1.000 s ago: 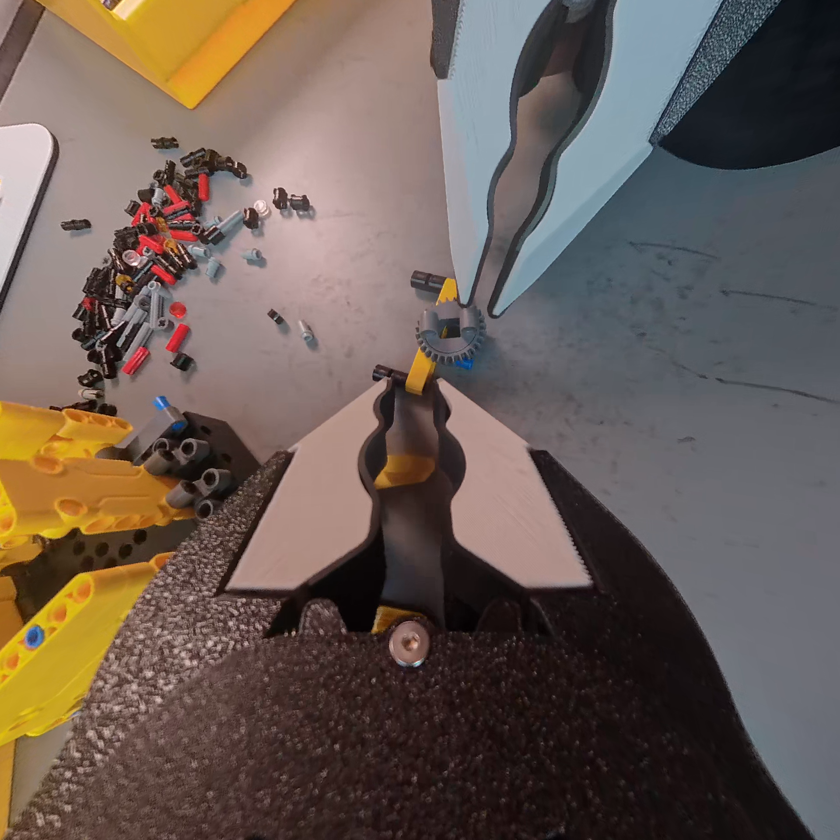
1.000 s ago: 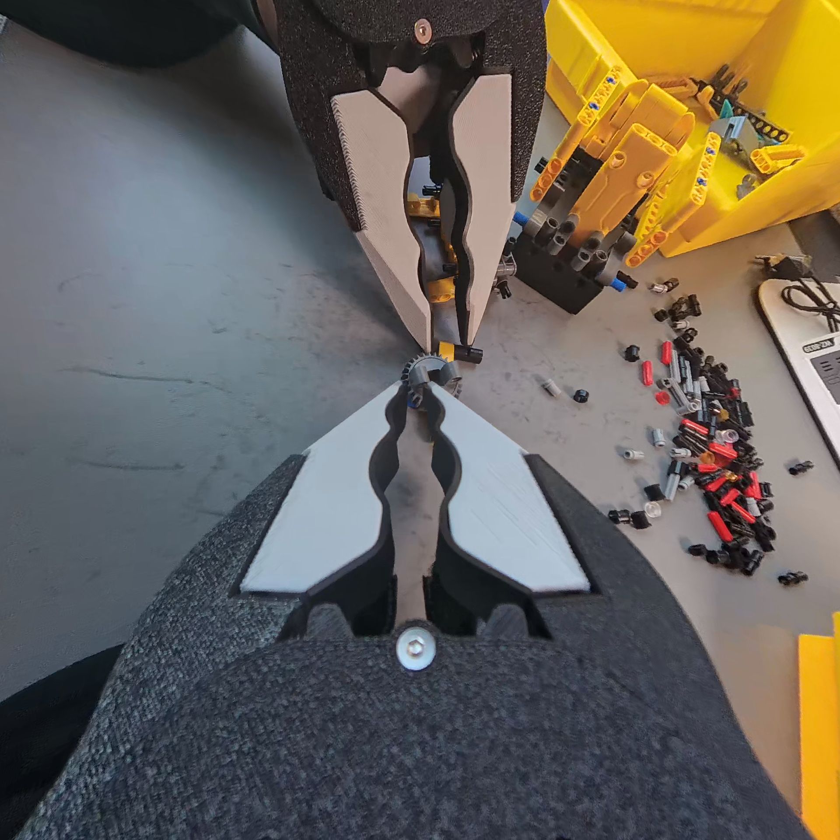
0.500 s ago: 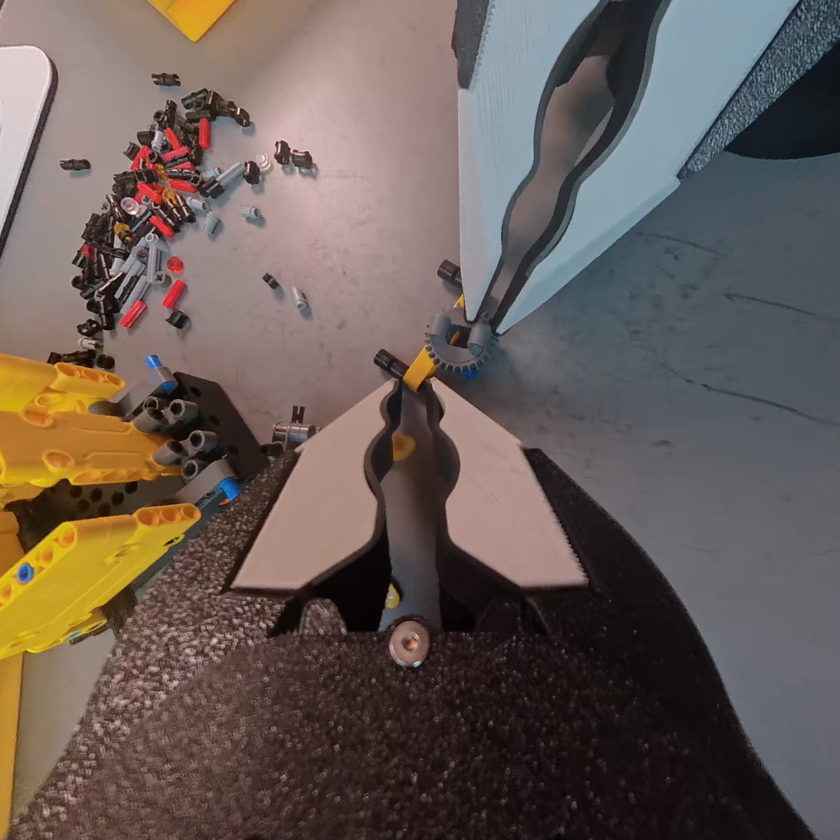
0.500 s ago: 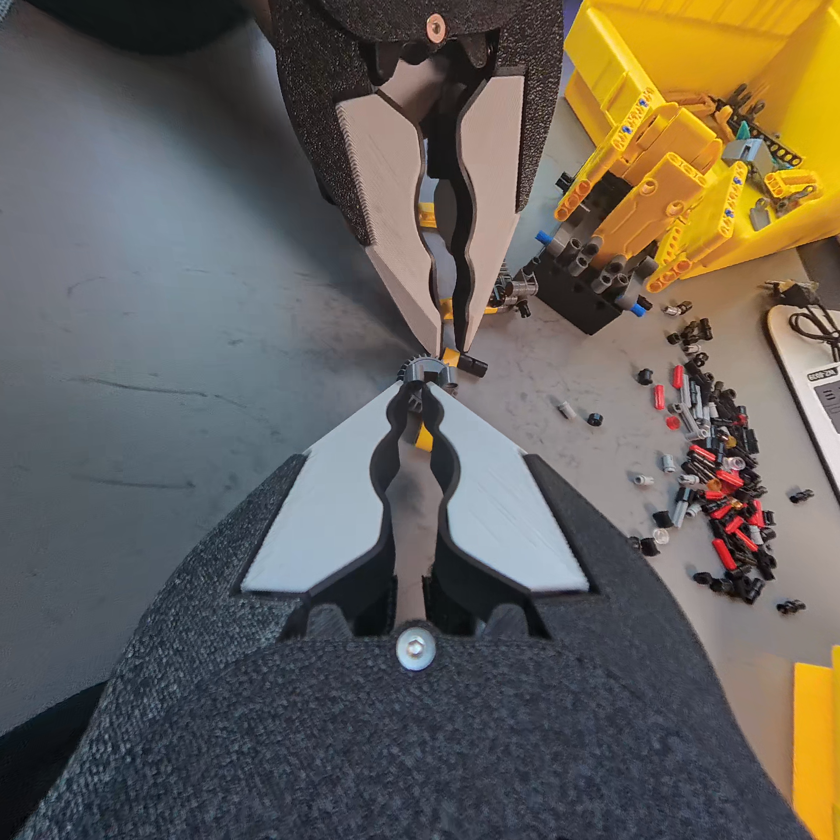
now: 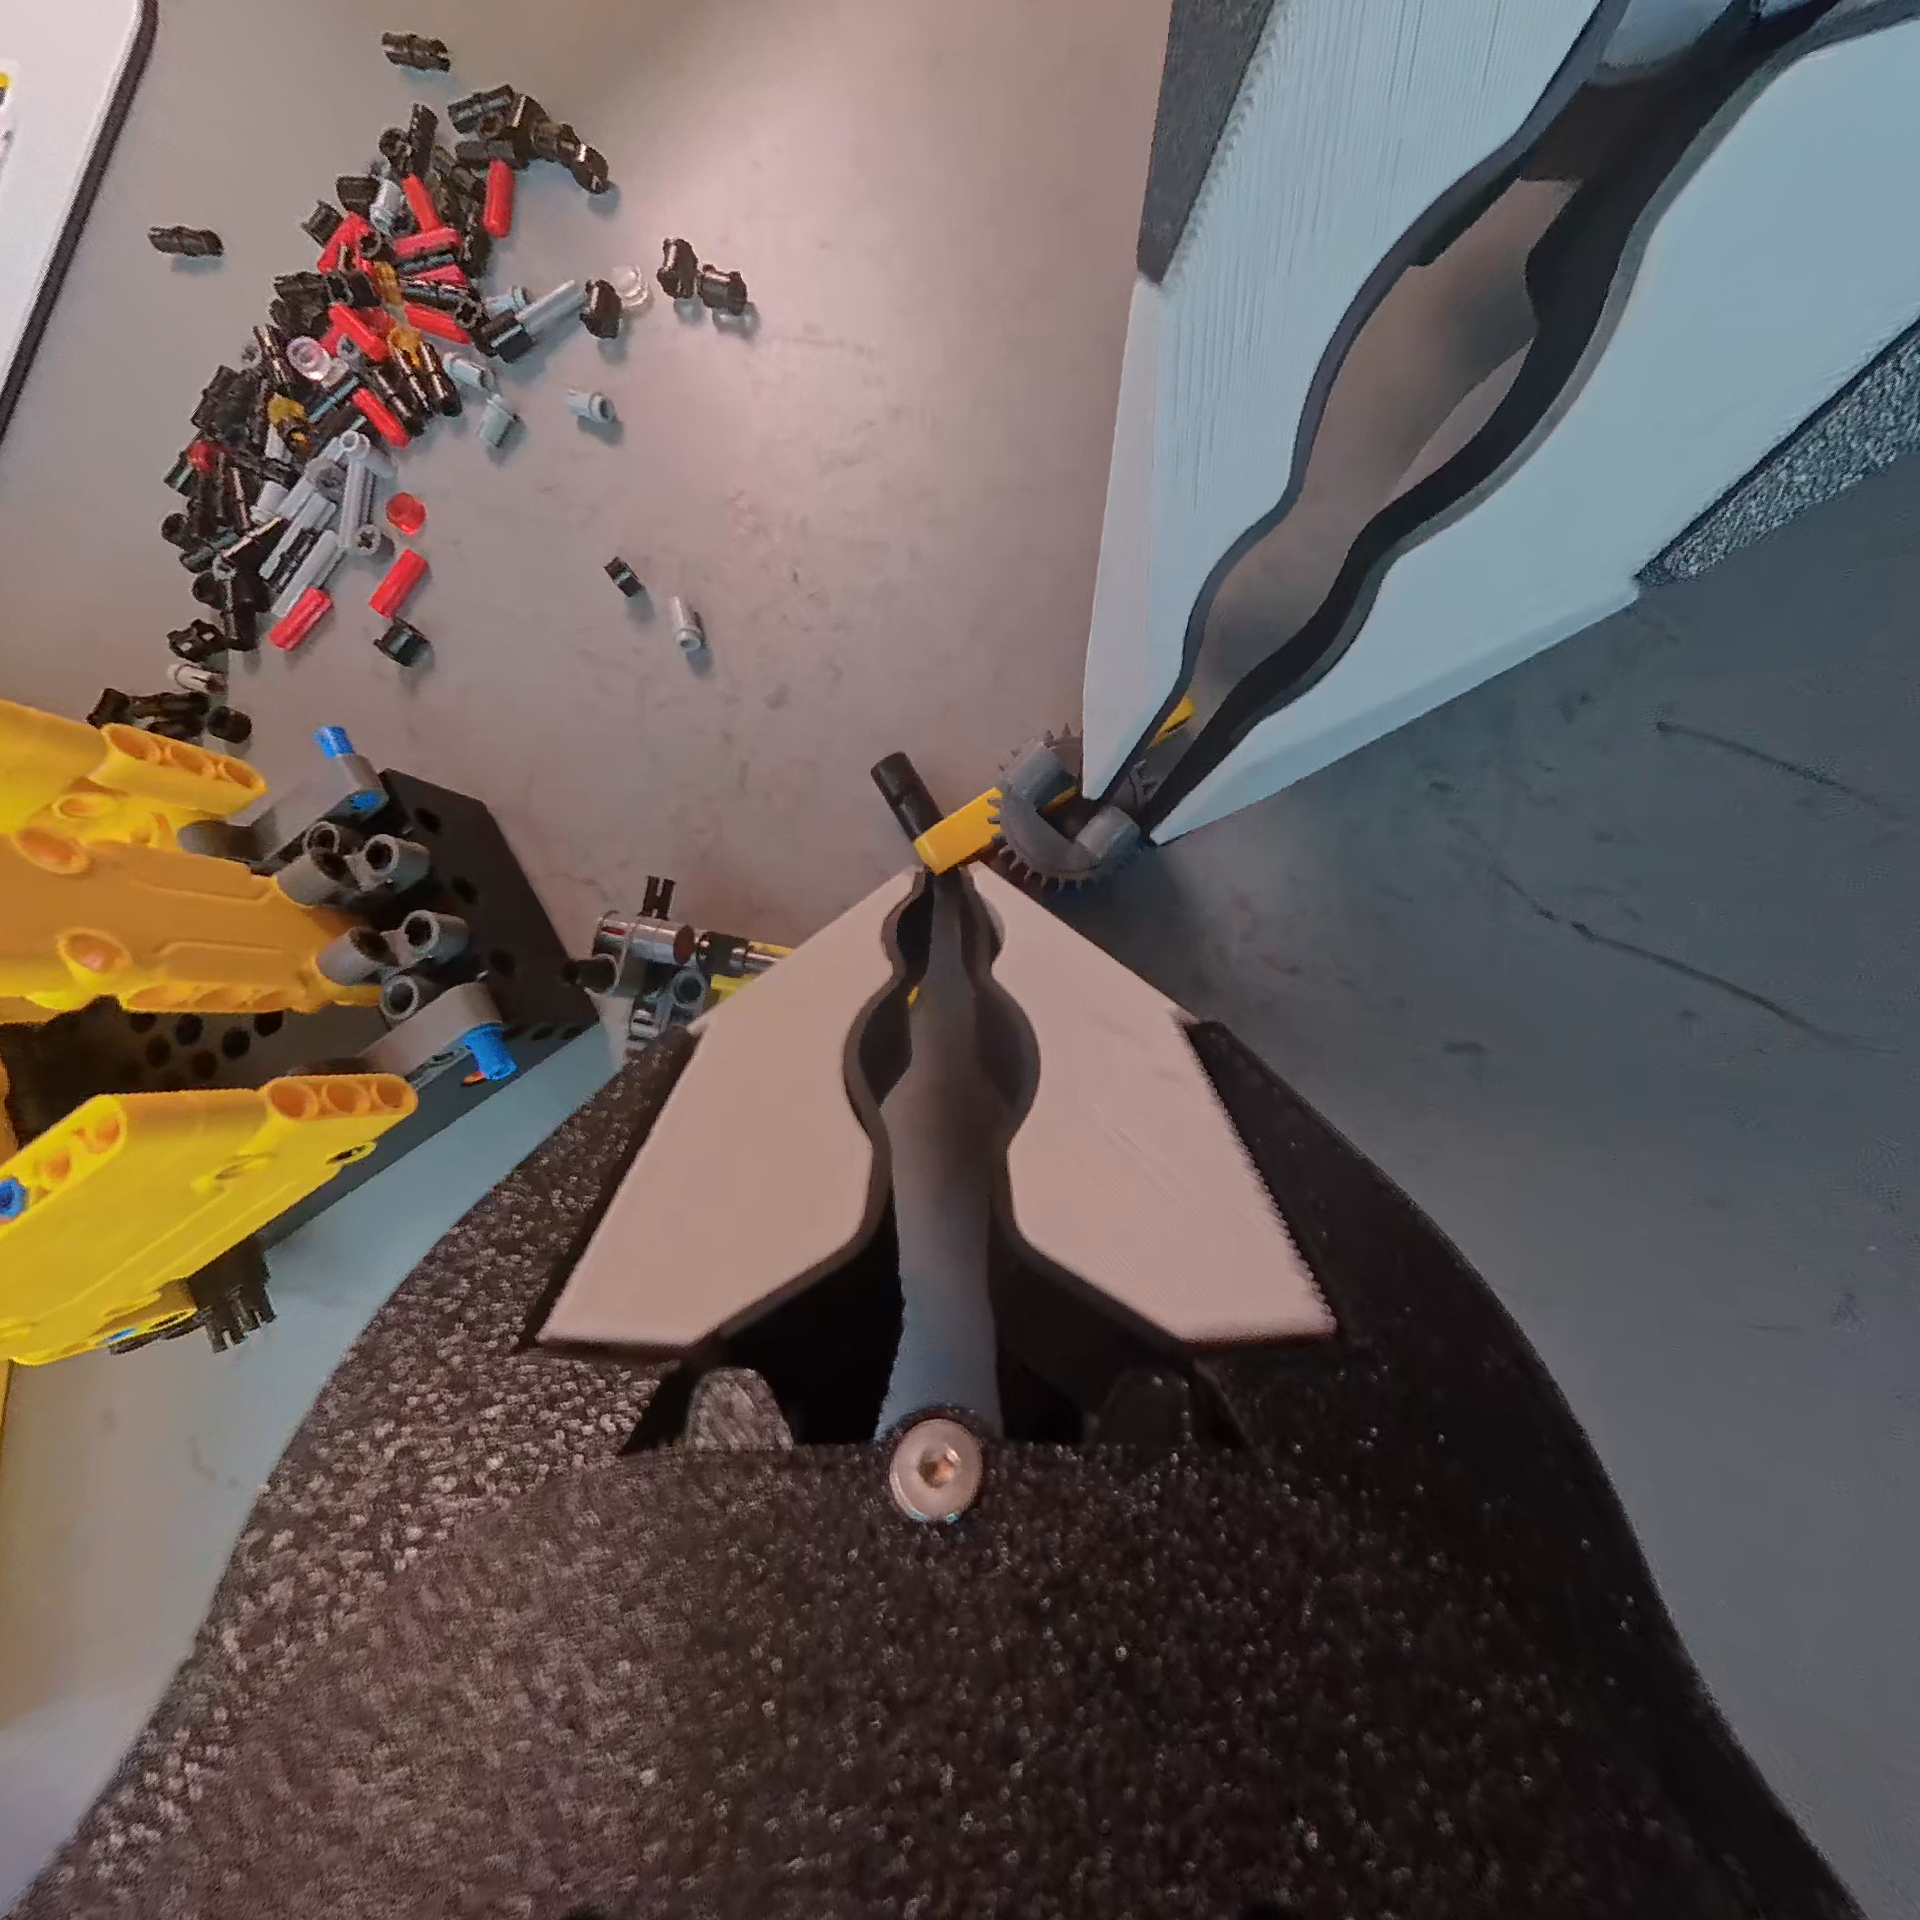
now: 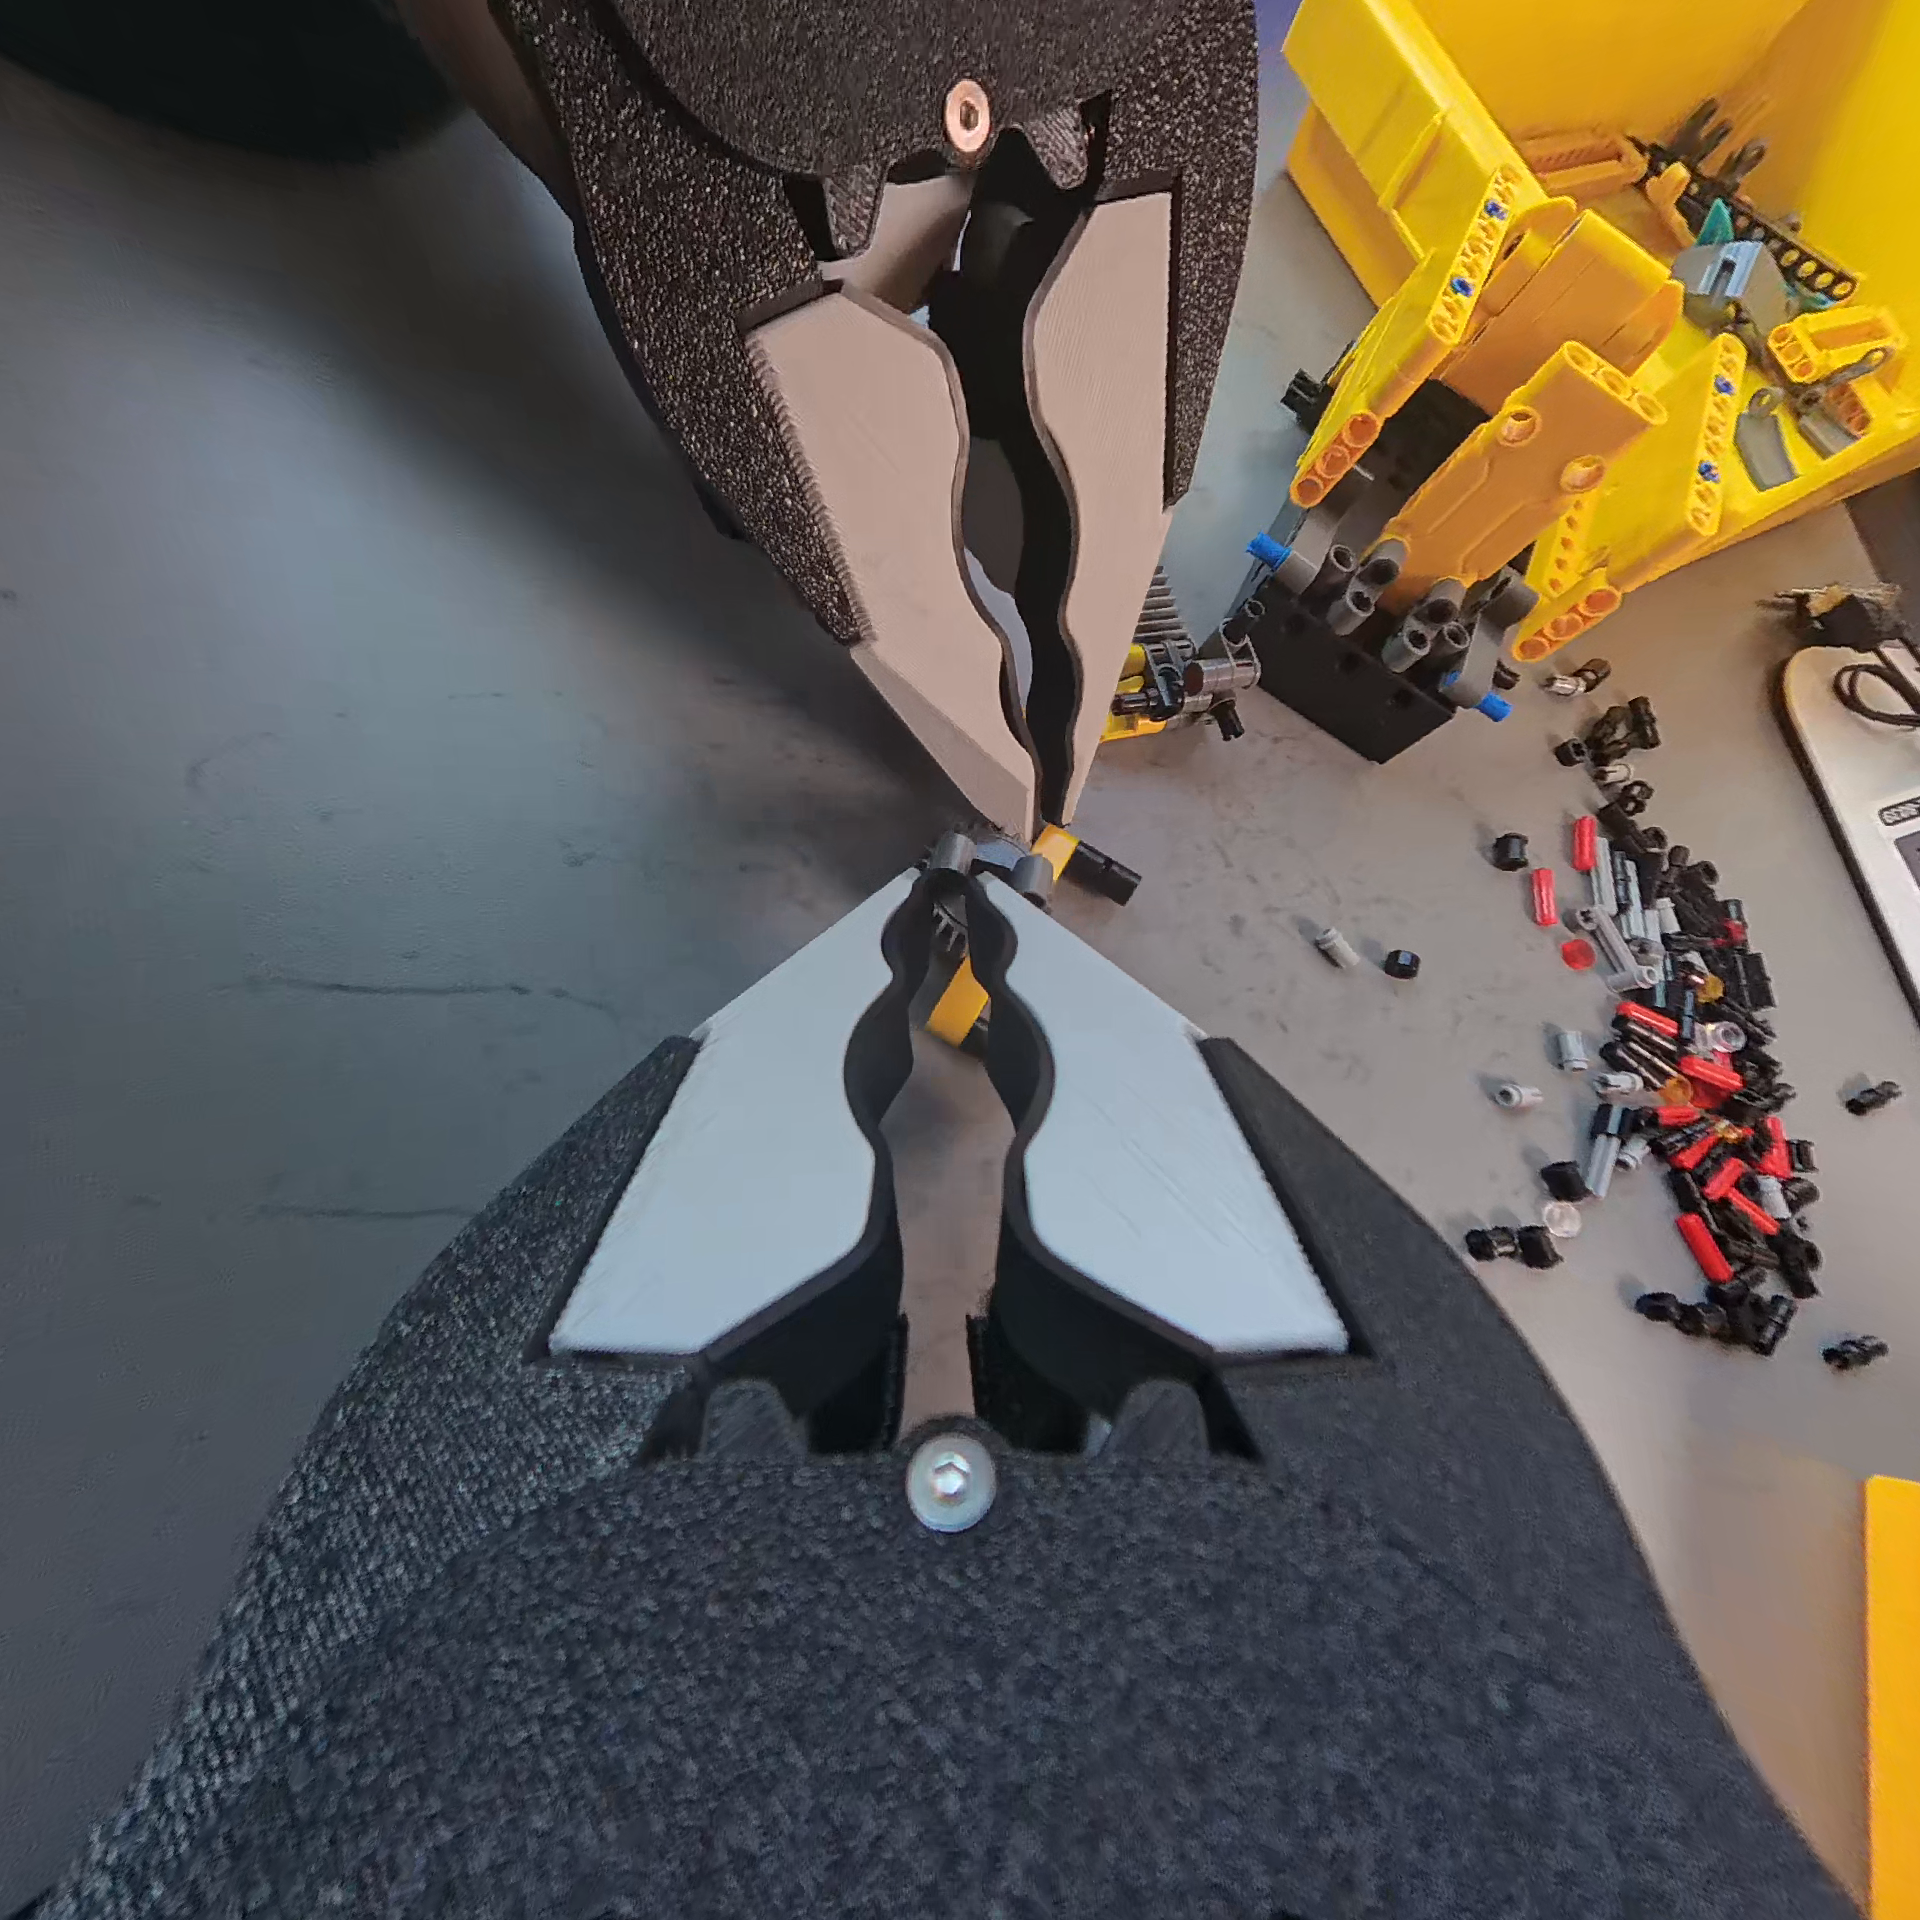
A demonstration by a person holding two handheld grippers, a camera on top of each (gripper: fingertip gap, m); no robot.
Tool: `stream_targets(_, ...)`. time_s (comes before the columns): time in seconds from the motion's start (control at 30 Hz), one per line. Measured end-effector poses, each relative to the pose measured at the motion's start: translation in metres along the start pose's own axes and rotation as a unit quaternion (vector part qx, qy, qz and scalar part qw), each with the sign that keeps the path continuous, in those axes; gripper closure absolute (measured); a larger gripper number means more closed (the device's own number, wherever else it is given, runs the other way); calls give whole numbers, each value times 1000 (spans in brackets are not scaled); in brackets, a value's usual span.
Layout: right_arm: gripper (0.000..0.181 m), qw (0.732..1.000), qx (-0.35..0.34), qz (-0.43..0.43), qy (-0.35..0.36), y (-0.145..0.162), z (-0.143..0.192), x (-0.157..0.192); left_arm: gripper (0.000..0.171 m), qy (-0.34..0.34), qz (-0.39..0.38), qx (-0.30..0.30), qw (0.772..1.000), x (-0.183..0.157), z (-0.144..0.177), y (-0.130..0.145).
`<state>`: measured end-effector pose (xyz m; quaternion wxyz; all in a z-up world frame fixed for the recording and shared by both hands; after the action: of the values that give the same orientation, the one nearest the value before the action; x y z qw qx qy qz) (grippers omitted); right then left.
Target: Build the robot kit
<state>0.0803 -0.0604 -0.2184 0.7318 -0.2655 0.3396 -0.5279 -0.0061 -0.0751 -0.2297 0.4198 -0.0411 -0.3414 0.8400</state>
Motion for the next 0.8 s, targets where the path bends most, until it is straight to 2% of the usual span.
stream_targets(0.4, 177, 1000, 13, -3, 11, 10, 9, -11, 171, 34, -3, -6, 999, -1, 5, 5)
stream_targets(0.53, 167, 1000, 18, 1, 8, 14, 12, -14, 159, 59, 4, -59, 996, 3, 14, -1)
stream_targets(0.67, 161, 1000, -7, -19, -3, 13, 17, -18, 150, 49, 11, -132, 990, 17, 33, -8)
stream_targets(0.8, 136, 999, -14, -49, -4, 13, 15, -22, 143, 33, 25, -188, 981, 32, 49, -11)
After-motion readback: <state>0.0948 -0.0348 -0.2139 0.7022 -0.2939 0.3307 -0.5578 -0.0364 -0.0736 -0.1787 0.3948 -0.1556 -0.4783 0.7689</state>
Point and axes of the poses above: each gripper's, where its closed fingertips meet, z back along the fingers, y out of its underside, x = y × z across the jaws, the point moved 6 cm from there along z, back along the fingers, and after that the axes turned 4 degrees about -z, right-handed, at the moved point
